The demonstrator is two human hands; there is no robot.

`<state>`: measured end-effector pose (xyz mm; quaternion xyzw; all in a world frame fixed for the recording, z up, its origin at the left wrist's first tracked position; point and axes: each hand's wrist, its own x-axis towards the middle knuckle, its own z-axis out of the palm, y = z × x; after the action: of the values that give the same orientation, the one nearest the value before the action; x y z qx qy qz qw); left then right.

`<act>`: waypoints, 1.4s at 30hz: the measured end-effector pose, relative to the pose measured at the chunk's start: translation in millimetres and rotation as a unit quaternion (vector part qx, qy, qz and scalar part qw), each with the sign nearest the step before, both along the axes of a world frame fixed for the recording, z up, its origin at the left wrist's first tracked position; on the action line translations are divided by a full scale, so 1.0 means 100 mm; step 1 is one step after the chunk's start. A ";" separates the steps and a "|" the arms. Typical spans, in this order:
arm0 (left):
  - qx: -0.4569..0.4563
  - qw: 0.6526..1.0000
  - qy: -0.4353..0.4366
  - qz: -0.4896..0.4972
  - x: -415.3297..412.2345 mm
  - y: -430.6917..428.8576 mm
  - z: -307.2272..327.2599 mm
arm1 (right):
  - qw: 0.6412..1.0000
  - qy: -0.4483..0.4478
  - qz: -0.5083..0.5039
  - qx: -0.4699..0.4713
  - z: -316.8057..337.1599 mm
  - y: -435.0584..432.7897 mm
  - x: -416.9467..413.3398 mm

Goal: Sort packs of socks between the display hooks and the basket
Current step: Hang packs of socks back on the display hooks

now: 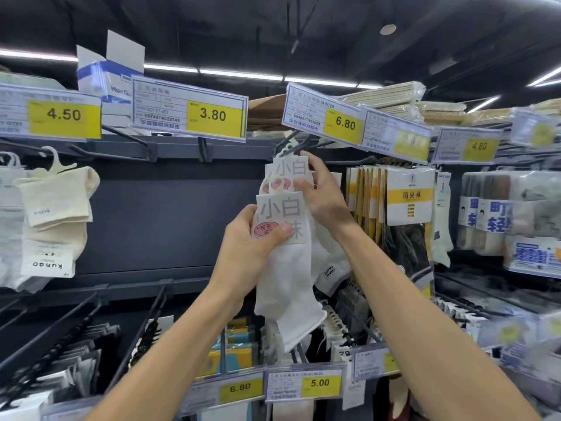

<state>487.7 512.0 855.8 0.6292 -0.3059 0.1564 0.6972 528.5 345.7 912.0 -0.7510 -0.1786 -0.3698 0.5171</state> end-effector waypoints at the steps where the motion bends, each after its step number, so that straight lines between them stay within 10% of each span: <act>1: 0.000 1.000 0.002 0.001 0.00 0.02 0.00 | 1.000 0.008 -0.007 -0.028 -0.01 -0.01 0.01; 9: -0.019 1.000 0.000 0.001 0.01 0.14 0.07 | 0.985 -0.024 -0.170 -0.034 -0.15 0.23 -0.34; 15: 0.026 0.999 -0.026 0.037 -0.03 0.16 0.04 | 0.998 -0.044 0.008 0.044 -0.40 0.45 -0.69; 19: 0.179 0.973 -0.057 0.135 -0.09 0.31 -0.23 | 0.986 -0.017 -0.062 0.155 -0.24 0.29 -0.57; 25: 0.423 0.868 -0.142 0.220 -0.23 0.34 -0.69 | 0.981 -0.020 -0.182 0.057 0.12 0.24 -0.25; 34: 0.321 0.885 -0.217 0.256 -0.45 0.27 -0.68 | 0.981 0.021 -0.193 -0.026 -0.06 0.19 -0.38; 42: 0.118 0.971 -0.206 -0.038 -1.25 -0.82 -1.18 | 0.987 -0.018 -0.159 -0.017 -1.70 -0.26 -2.22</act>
<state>363.1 429.6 738.0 0.6492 -0.4830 0.2193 0.5452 306.3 319.8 742.2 -0.7718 -0.0724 -0.4572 0.4360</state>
